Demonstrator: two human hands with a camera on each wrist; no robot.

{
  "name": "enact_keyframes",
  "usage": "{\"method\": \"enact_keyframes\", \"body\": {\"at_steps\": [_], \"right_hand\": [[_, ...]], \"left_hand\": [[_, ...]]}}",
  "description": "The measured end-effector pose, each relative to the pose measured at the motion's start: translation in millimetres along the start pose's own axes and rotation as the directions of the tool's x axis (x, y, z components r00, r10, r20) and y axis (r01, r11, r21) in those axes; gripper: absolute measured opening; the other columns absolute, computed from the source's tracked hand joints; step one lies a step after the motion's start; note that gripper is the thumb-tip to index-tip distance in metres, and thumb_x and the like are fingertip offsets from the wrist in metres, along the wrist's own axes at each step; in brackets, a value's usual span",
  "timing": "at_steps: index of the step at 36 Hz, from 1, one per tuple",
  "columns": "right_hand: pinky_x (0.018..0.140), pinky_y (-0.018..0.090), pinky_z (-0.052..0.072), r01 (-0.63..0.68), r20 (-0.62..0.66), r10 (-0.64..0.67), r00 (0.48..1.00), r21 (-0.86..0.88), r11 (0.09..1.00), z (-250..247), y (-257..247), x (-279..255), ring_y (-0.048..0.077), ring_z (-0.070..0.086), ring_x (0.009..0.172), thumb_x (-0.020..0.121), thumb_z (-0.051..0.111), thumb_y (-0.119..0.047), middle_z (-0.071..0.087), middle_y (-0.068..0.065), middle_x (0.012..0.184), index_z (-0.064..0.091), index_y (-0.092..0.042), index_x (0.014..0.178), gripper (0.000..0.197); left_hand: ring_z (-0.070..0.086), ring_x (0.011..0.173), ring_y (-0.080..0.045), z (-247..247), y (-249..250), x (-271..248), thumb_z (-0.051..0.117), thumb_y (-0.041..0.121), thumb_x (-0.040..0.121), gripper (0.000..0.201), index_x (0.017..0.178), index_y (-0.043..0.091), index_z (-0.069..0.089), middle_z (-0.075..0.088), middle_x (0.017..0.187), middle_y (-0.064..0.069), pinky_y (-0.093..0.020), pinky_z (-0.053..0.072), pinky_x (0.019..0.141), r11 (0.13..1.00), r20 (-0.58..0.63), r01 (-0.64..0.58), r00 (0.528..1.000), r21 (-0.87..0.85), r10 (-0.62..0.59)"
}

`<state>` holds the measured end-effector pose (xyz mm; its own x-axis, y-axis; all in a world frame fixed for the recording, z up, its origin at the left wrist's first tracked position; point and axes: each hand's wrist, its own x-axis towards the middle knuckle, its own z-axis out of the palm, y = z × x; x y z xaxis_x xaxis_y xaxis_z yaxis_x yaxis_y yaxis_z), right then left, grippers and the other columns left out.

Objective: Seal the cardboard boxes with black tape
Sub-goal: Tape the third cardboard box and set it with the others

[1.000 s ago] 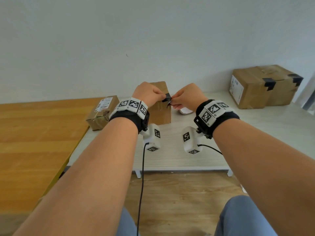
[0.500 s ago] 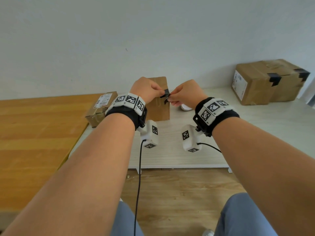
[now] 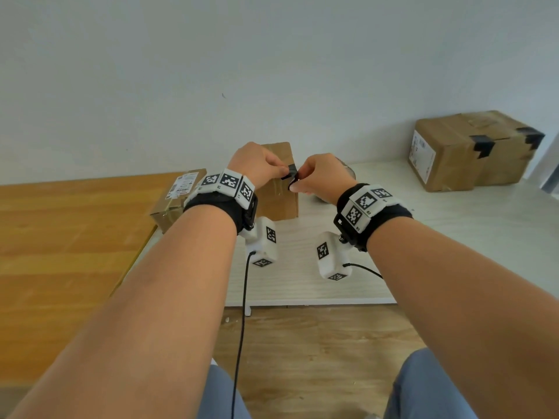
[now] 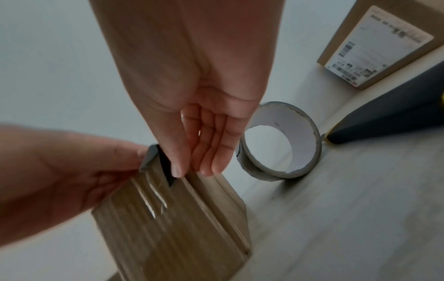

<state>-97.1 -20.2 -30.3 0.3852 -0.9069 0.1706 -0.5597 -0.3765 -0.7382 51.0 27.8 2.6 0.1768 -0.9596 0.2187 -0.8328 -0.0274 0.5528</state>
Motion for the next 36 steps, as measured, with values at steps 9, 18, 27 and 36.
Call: {"method": "enact_keyframes", "body": {"at_steps": [9,18,27,36], "right_hand": [[0.083,0.034,0.058,-0.028,0.091,0.014,0.996,0.156,0.987,-9,0,6,0.017,0.072,0.075,0.077,0.077,-0.017,0.074,0.008,0.077,0.071,-0.01,0.077,0.01],[0.082,0.032,0.058,-0.021,0.076,0.01,0.997,0.141,0.99,-6,3,6,0.021,0.072,0.08,0.079,0.076,-0.016,0.074,0.01,0.082,0.07,-0.008,0.084,0.011],[0.078,0.035,0.06,-0.154,0.182,0.096,0.978,0.333,0.93,-14,-3,9,0.026,0.07,0.074,0.087,0.069,-0.022,0.072,0.021,0.088,0.07,0.006,0.091,0.029],[0.068,0.023,0.06,-0.073,0.149,0.038,0.988,0.24,0.968,-16,-2,8,0.016,0.07,0.064,0.086,0.07,-0.023,0.074,0.014,0.08,0.072,0.003,0.089,0.026]], "left_hand": [[0.062,0.101,-0.013,-2,2,-1,0.067,0.03,0.086,0.021,0.1,0.018,0.076,0.07,0.108,0.002,-0.023,0.043,0.084,0.999,0.016,-0.018,1.0,0.035,0.017],[0.062,0.102,-0.014,-2,4,-2,0.066,0.029,0.086,0.021,0.1,0.017,0.076,0.071,0.109,0.002,-0.023,0.044,0.085,0.999,0.018,-0.009,1.0,0.036,0.009],[0.062,0.101,-0.012,-1,5,-5,0.068,0.03,0.085,0.02,0.1,0.019,0.076,0.071,0.108,0.003,-0.022,0.044,0.085,1.0,0.032,0.008,0.999,0.02,-0.008],[0.062,0.1,-0.012,-1,6,-5,0.069,0.028,0.084,0.019,0.1,0.02,0.076,0.071,0.106,0.003,-0.022,0.044,0.084,1.0,0.046,-0.004,0.999,0.026,0.003]]}}
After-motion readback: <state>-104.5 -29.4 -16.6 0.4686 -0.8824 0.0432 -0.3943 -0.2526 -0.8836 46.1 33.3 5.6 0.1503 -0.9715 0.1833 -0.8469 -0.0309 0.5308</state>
